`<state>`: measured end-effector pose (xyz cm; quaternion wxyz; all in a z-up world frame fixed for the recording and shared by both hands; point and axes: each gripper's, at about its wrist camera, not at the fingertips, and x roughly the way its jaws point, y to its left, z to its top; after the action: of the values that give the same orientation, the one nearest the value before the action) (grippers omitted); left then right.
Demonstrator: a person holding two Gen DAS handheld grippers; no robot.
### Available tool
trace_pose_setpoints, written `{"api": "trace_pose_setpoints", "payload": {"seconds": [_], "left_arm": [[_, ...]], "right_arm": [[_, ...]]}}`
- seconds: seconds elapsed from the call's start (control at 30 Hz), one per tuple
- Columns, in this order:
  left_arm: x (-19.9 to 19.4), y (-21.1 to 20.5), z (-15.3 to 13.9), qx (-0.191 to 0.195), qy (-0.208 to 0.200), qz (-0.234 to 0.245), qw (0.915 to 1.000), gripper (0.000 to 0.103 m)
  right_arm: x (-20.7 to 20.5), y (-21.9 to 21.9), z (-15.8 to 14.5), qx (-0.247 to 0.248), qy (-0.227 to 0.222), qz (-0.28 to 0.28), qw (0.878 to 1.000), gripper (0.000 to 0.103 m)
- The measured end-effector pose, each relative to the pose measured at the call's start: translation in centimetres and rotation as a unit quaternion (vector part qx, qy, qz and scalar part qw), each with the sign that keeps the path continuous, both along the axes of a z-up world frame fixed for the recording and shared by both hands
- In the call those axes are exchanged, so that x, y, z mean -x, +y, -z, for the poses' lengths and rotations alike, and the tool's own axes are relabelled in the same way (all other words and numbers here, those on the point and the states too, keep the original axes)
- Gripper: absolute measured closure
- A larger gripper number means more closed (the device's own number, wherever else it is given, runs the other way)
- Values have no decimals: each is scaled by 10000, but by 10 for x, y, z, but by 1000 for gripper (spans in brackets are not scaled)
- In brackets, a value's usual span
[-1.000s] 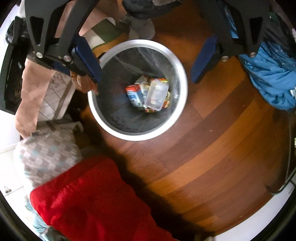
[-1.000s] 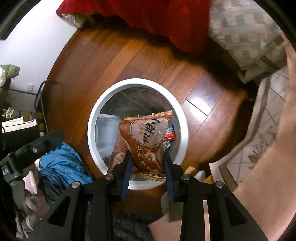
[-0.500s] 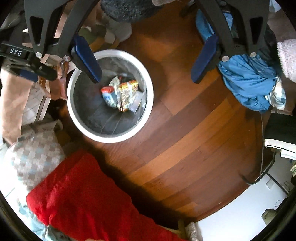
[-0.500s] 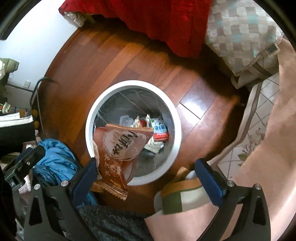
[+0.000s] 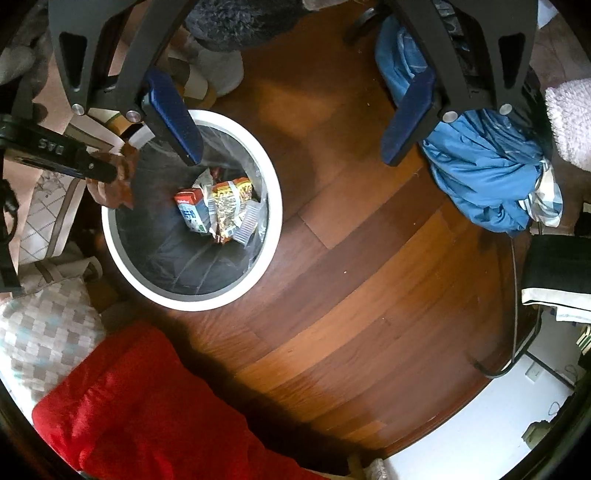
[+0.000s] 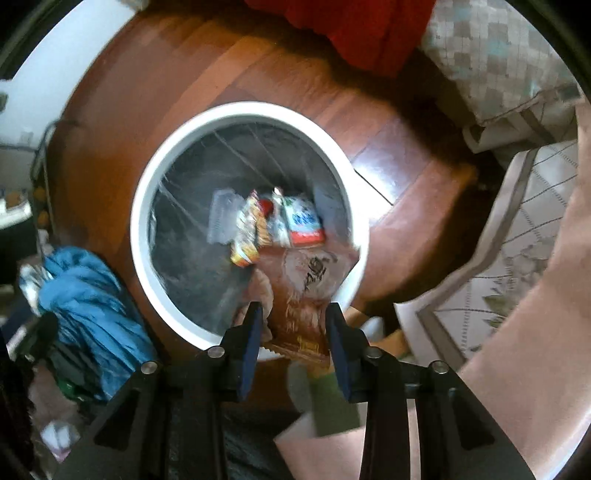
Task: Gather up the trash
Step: 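Lower the brown packet into the bin and open the right tool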
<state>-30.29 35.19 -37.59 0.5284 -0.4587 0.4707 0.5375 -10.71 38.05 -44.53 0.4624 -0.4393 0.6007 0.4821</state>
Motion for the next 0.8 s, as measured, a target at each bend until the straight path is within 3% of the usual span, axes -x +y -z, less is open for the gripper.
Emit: {"api": "trace_pose_setpoints", "payload": {"seconds": [0.03, 0.07, 0.1, 0.2, 0.33, 0.37, 0.4, 0.47, 0.5, 0.6, 0.67, 0.73, 0.77, 0.8], "left_arm": [[2, 2, 2, 12, 7, -35, 10000, 5], [2, 3, 3, 29, 2, -65, 10000, 5], [4, 5, 5, 39, -14, -95, 9999, 5], [6, 7, 7, 50, -20, -135, 9999, 5], [6, 7, 12, 101, 21, -145, 9998, 5], [6, 7, 13, 118, 11, -151, 9998, 5], [7, 7, 15, 141, -10, -170, 9998, 5], [7, 6, 17, 178, -64, -230, 9996, 5], [7, 5, 18, 195, -85, -247, 9995, 5], [5, 4, 19, 211, -114, -270, 9993, 5], [5, 4, 20, 225, -140, -302, 9992, 5], [5, 4, 21, 261, -228, -307, 9989, 5], [4, 4, 21, 259, -253, -306, 9989, 5], [2, 4, 22, 261, -261, -286, 9989, 5]], "right_arm": [[-2, 1, 2, -5, 167, 93, 9998, 56], [-2, 3, 4, 9, 288, 147, 9995, 30], [-1, 5, 5, 9, 355, 169, 9992, 11], [3, 10, 3, -95, 314, 58, 9994, 9], [14, 13, -3, -220, -128, -336, 9991, 10], [16, 12, -6, -253, -427, -470, 9977, 20], [14, 11, -10, -272, -550, -431, 9972, 64], [8, 9, -8, -162, -274, -190, 9993, 69], [2, 8, -5, -86, 144, 95, 9998, 70], [-9, 4, 2, 72, 836, 624, 9945, 70], [-20, 1, 14, 356, 1600, 1188, 9793, 66], [-26, -2, 20, 476, 1896, 1473, 9696, 38], [-30, -4, 21, 451, 1992, 1615, 9655, 19], [-31, -5, 21, 424, 2078, 1705, 9623, 17]]}}
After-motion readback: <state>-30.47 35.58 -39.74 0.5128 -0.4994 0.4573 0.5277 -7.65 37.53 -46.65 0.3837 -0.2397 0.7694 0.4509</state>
